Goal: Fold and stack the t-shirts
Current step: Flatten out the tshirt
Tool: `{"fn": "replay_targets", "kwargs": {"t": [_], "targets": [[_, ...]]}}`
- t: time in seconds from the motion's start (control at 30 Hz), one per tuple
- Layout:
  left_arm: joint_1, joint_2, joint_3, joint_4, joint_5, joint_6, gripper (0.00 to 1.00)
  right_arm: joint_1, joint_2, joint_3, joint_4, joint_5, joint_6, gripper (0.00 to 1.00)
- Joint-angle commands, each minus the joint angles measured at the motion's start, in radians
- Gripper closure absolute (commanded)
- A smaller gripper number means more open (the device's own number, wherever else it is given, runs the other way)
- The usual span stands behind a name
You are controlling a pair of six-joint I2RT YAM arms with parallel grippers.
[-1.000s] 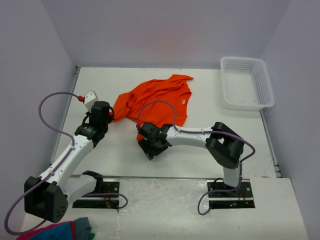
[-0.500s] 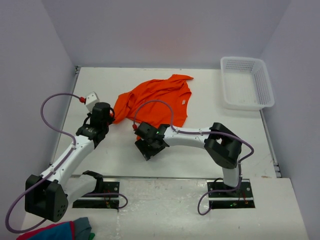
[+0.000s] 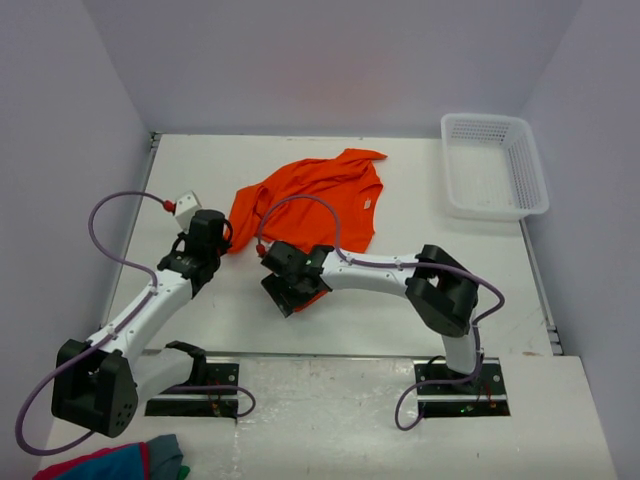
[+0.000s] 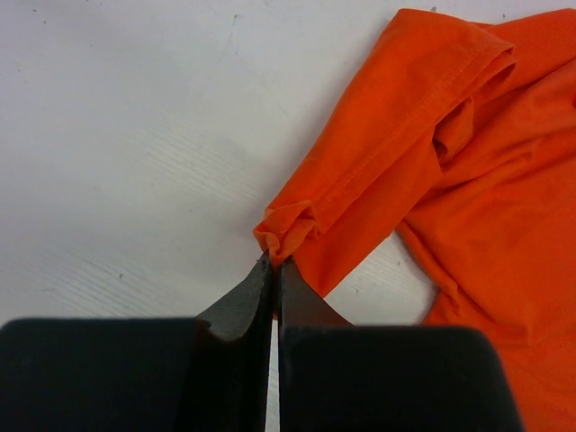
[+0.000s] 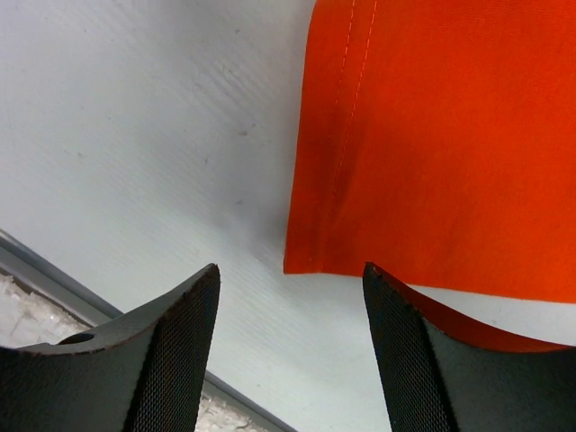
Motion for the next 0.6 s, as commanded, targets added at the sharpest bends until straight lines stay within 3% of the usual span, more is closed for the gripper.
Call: {"fn": "replay_targets", "kwargs": {"t": [0.0, 0.33, 0.43, 0.53, 0.57], "targets": [[0.007, -0.001, -0.017, -0.003, -0.053, -0.052, 1.00, 0.005, 0.038, 0.044, -0.007, 0.020, -0.027, 0.34], [0.007, -0.061, -0.057, 0.032, -0.008, -0.047, 0.99, 0.003, 0.085, 0.029, 0.022, 0.053, -0.028, 0.35], [0.007, -0.084, -0.078, 0.055, 0.012, -0.041, 0.91, 0.000, 0.094, 0.021, 0.021, 0.062, -0.018, 0.37], [0.007, -0.104, -0.092, 0.069, 0.021, -0.036, 0.77, -0.001, 0.095, 0.002, 0.019, 0.065, 0.008, 0.40], [0.007, -0.108, -0.091, 0.067, 0.022, -0.036, 0.68, 0.000, 0.091, -0.008, 0.022, 0.065, 0.016, 0.41]]}}
